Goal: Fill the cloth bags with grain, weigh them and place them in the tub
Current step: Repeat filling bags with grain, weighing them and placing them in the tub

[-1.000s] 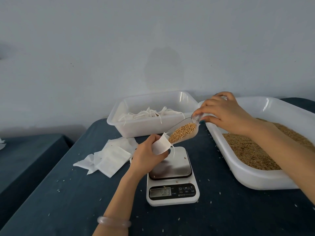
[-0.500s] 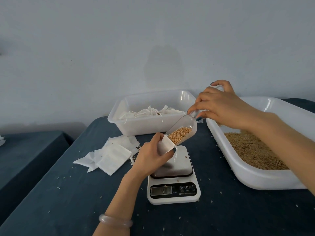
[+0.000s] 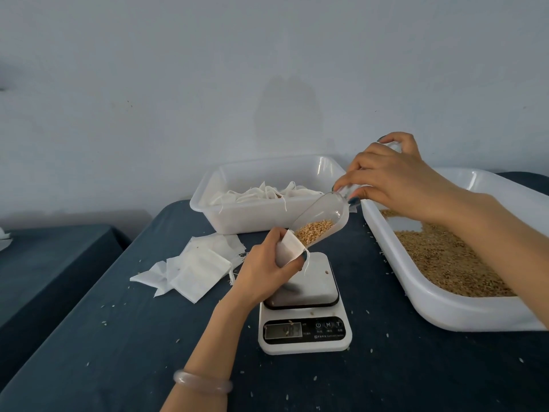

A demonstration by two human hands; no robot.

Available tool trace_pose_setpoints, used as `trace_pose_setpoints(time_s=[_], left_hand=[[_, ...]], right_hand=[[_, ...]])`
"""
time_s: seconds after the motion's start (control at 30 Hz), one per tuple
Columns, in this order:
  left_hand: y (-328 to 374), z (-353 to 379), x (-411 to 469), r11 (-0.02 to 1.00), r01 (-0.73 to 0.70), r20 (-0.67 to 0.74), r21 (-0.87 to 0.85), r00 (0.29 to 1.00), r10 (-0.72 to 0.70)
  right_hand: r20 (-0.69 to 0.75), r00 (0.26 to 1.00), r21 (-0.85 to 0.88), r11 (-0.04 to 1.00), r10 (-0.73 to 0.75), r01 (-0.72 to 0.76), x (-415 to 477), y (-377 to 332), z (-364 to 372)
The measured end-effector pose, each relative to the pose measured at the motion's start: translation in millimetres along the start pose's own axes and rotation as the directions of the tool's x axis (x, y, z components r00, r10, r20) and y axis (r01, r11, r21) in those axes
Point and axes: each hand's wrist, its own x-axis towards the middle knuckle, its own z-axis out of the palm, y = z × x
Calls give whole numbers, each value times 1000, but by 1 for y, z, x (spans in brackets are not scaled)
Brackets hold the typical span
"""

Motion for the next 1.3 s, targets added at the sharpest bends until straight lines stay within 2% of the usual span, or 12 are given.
trace_pose_setpoints(time_s=[0.13,0.23,0.33,0.43,0.57,0.63,0.73,0.8,0.9,1.03,1.17,1.3], left_hand=[[0,0,1,1000,15,9,-3,1000,-15],[1,0,0,999,22,3,-46,1000,-22],[4,-2,-1,995,39,-11,-90,999,-40],[8,-3,-2,986,50,-21,-162,998,-54],[9,-3,-1,970,31,-11,-241,999,-35],[8,-3,-1,953,33,-10,-301,999,-38],[10,-5,-1,918,3,-19,-397,1000,-11],[11,-6,-1,906,-16,-48,-424,999,-5],[10,-9,2,915,-21,-88,-404,996,-17],[5,-13,7,966,-95,-252,-241,967,32],[7,-16,8,918,-32,-270,-395,959,-82],[9,-13,7,885,-69,-254,-459,965,-56]], right_hand=[[-3,1000,-8,1000,-11,11,0,1,0],[41,999,4,999,34,-35,-4,3,1],[130,980,118,978,153,-169,-13,7,9],[253,931,244,914,262,-324,-24,10,23],[417,844,386,774,338,-501,-38,10,37],[469,810,494,656,352,-571,-42,10,38],[487,788,649,448,377,-615,-42,10,35],[462,770,690,367,441,-624,-41,11,32],[407,688,646,343,601,-682,-43,18,31],[378,529,519,299,760,-801,-51,30,33],[425,414,243,340,805,-909,-64,45,34],[543,308,-40,390,781,-920,-72,50,38]])
